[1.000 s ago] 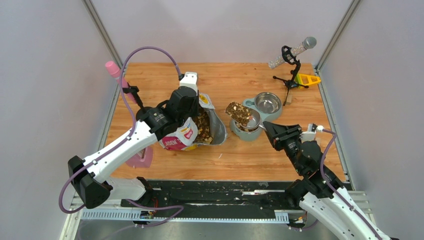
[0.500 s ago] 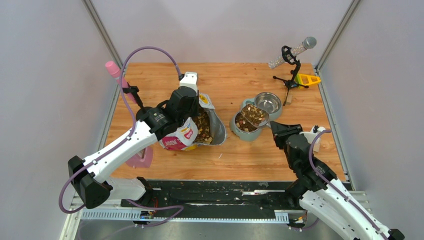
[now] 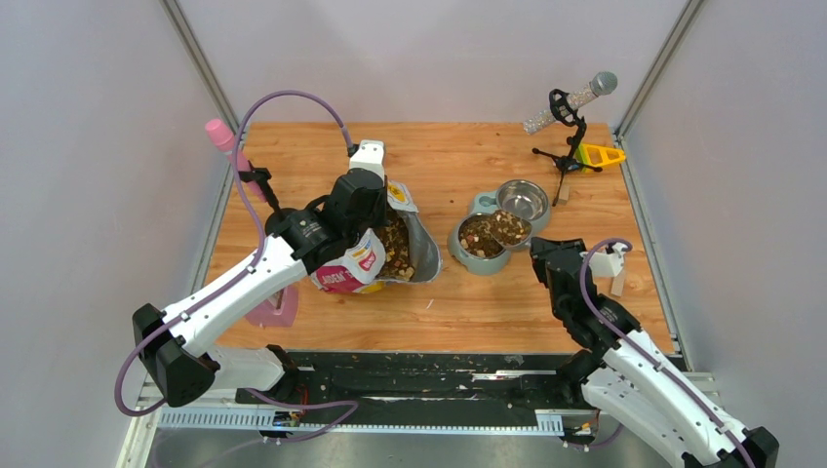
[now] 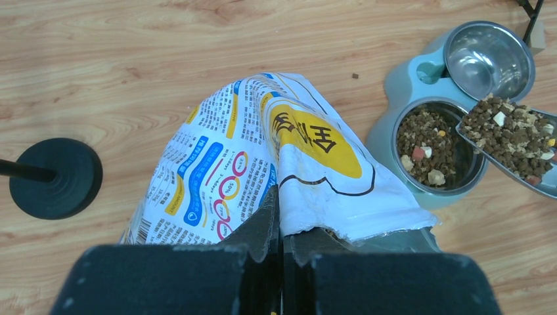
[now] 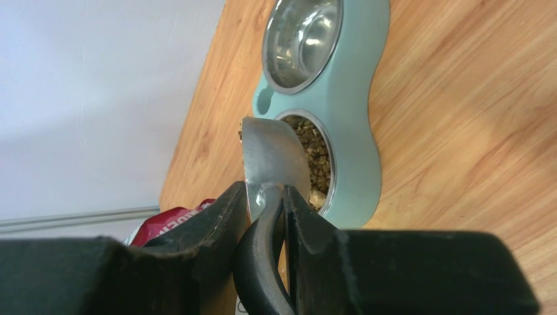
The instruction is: Serve the pet food
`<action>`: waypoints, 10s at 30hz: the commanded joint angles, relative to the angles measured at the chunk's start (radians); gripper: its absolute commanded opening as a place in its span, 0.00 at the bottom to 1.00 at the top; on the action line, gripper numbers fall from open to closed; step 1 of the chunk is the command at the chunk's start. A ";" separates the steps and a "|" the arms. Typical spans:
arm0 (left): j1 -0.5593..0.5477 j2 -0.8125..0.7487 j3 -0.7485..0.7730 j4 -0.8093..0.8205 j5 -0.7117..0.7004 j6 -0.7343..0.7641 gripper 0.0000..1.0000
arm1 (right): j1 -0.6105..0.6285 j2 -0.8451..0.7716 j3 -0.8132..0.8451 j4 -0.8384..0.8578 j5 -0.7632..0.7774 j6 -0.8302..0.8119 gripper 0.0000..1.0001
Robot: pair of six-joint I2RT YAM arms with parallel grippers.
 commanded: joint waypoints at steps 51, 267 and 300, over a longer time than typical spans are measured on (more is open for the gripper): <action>0.006 -0.054 0.029 0.060 -0.089 0.028 0.00 | -0.091 0.347 0.322 -0.092 -0.106 -0.338 0.00; 0.005 -0.032 0.082 0.040 0.030 -0.045 0.00 | 0.254 0.338 -0.004 0.695 -0.289 0.053 0.00; 0.005 -0.098 0.053 0.068 0.074 -0.041 0.00 | 0.251 0.137 -0.167 0.969 -0.213 -0.062 0.00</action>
